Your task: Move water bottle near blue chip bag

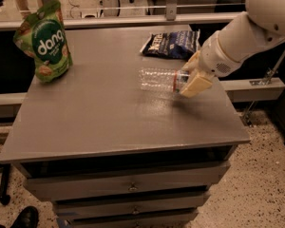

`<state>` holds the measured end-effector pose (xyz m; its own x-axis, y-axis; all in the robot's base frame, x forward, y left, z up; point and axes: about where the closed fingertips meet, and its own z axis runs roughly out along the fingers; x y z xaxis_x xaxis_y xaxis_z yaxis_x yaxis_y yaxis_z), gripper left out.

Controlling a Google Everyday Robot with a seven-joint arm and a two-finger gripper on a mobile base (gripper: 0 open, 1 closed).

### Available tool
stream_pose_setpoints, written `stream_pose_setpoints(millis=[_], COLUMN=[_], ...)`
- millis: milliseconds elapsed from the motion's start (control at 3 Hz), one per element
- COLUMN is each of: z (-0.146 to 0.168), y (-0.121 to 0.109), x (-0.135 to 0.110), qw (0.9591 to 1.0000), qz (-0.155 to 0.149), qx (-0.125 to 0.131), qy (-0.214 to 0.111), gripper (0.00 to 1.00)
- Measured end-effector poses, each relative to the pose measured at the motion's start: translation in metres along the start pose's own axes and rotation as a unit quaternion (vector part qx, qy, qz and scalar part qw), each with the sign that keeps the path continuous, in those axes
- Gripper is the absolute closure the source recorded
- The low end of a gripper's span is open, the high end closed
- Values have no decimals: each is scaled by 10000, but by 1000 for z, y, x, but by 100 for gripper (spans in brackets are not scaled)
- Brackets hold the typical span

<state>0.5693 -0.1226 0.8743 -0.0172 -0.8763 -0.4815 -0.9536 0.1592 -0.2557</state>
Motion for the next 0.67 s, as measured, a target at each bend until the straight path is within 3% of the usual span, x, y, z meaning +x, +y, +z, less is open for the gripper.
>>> stream_pose_setpoints(millis=[333,667], z=[0,-5], y=[0,-10], x=[-1,4], qw=[10000,9998], qz=[-46,-12], qx=[-5,212], qy=[-4,27], gripper=[100,100])
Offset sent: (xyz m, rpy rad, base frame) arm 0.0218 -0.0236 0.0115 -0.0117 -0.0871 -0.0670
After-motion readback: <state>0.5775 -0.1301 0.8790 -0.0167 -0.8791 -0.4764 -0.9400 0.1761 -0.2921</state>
